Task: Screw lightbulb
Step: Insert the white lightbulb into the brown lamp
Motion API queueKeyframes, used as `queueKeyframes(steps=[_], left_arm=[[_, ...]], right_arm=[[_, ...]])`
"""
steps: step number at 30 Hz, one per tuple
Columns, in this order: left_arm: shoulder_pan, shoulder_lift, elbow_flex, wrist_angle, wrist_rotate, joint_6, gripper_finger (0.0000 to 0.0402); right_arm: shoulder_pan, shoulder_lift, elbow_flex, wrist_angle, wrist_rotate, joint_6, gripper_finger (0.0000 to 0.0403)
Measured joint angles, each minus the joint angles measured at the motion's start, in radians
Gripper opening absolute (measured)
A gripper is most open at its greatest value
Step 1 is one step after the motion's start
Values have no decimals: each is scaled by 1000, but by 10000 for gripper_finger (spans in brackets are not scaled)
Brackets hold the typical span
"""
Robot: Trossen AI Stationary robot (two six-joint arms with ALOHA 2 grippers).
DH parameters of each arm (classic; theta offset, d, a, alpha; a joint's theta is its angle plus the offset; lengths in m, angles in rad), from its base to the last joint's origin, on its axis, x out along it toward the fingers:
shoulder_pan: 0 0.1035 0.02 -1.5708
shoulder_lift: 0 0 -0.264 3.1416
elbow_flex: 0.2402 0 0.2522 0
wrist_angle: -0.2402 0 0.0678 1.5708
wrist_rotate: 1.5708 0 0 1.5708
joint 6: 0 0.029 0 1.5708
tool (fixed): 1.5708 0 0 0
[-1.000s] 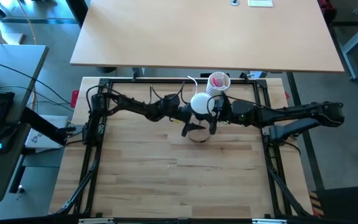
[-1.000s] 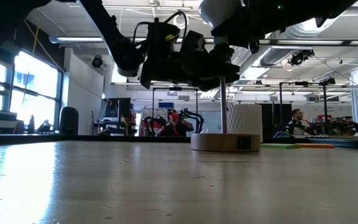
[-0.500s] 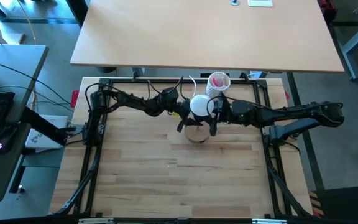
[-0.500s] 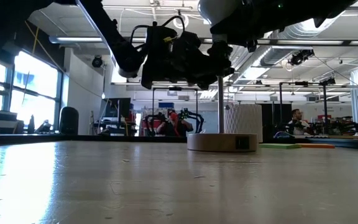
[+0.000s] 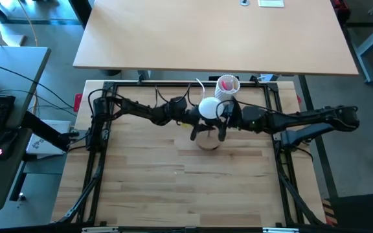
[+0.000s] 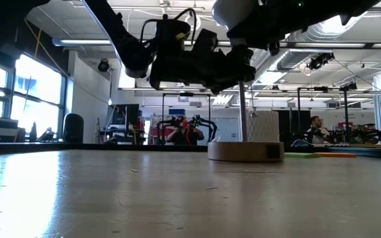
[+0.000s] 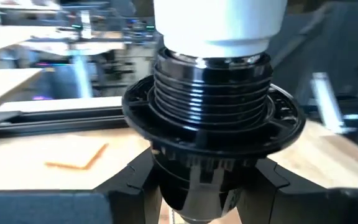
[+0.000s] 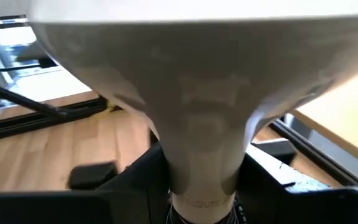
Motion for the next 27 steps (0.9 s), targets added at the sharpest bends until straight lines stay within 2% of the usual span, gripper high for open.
queueKeyframes(steps=[9, 17, 27], left_arm=[[-89, -13, 0, -15, -344, 59, 135], [-186, -52, 2, -81, -637, 138, 135], [-240, -65, 2, -115, -829, 147, 135]], right_arm=[[96, 1, 2, -41, 229, 40, 140], [150, 8, 3, -30, 307, 96, 140], [182, 36, 0, 34, 352, 133, 140]])
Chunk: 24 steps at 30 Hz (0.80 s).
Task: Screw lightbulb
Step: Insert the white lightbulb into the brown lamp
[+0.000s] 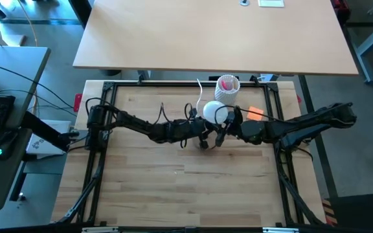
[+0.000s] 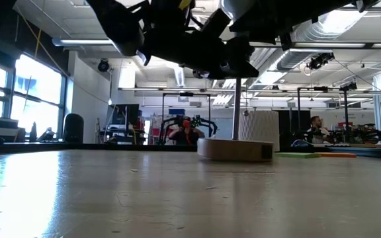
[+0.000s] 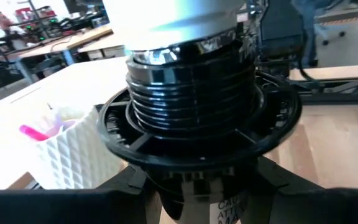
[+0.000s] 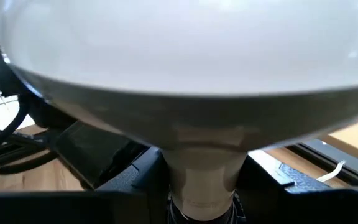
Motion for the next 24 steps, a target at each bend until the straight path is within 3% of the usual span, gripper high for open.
queueKeyframes(steps=[4, 8, 13, 16, 19, 24], left_arm=[[-7, 0, 0, -13, -28, 3, 135], [1, -7, 5, -71, 10, -14, 146], [26, -54, 6, -184, 96, -27, 277], [47, -99, 6, -260, 171, -14, 324], [69, -131, 6, -323, 270, 29, 334], [126, -142, 6, -356, 477, 53, 316]], right_arm=[[0, 13, 1, 13, 2, -6, 140], [-2, 9, 0, 15, -7, -21, 140], [-32, 10, -1, 23, -81, -56, 140], [-60, 6, 0, 24, -144, -83, 140], [-89, 1, -1, 24, -216, -108, 142], [-130, -7, -1, 23, -311, -123, 145]])
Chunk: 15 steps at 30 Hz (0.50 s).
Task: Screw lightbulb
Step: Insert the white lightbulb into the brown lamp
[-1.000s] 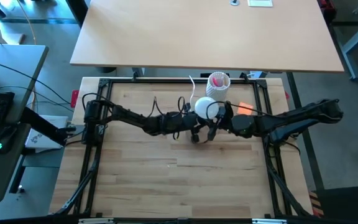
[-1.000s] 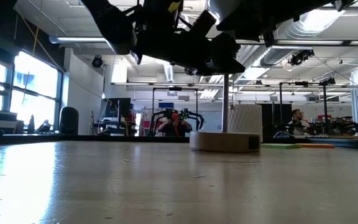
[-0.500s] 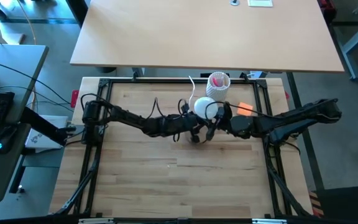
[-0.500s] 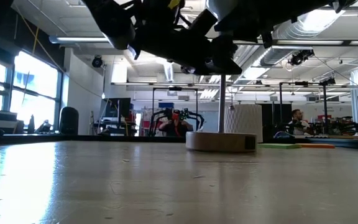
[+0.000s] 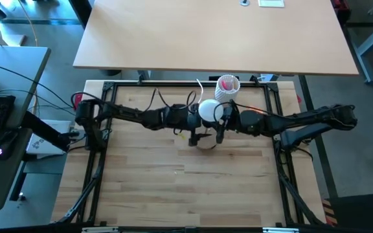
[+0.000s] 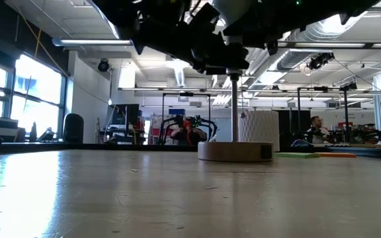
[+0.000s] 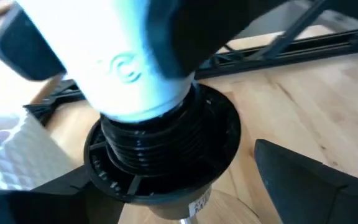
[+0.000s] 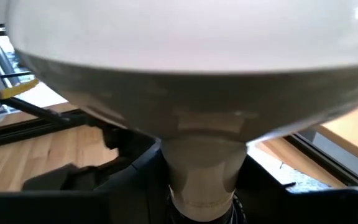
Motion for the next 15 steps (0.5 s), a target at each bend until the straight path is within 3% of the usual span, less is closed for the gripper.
queueKeyframes(steps=[3, 9, 15], left_arm=[[39, 9, 0, -9, 87, -4, 295], [104, 44, -2, 59, 356, -18, 239], [123, 58, -2, 72, 460, -38, 174]], right_arm=[[-13, -2, 0, 0, -34, -15, 144], [-19, -4, 0, 0, -68, -34, 144], [-18, -4, 0, 1, -91, -36, 145]])
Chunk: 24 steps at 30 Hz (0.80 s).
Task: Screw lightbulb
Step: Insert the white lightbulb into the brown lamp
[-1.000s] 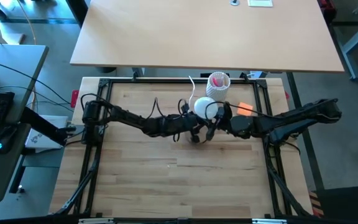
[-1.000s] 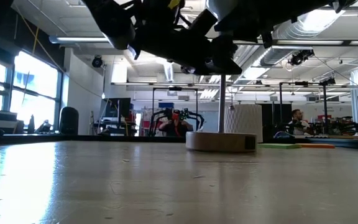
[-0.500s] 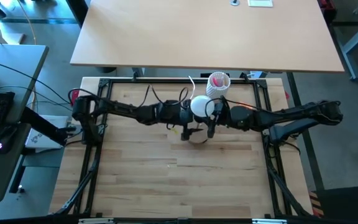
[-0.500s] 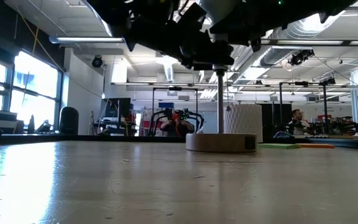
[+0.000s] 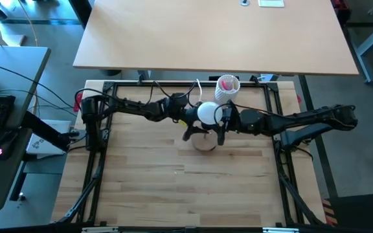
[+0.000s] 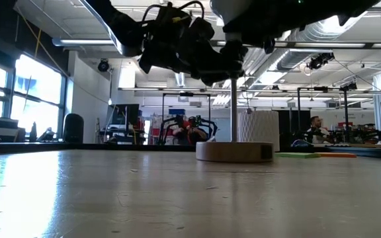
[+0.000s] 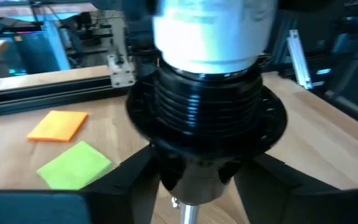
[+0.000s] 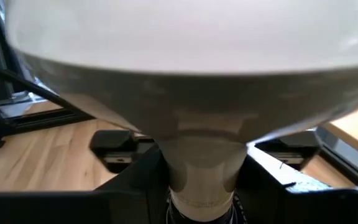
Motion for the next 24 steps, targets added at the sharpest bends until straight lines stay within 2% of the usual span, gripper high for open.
queueKeyframes(steps=[3, 8, 13, 18, 24], left_arm=[[2, 1, 0, 6, 33, 0, 155], [3, 2, 0, 7, 49, -3, 149], [-12, 2, -2, 23, 13, -52, 143], [-72, -30, -5, -2, -195, -58, 143], [-163, -74, -6, -54, -560, -5, 143]], right_arm=[[0, 0, 0, 1, -24, 1, 145], [0, 0, 0, 1, -27, 2, 145], [0, 0, -1, 6, -25, 2, 145], [2, -1, -2, 23, -6, 19, 145], [47, 1, 0, 44, 89, -14, 145]])
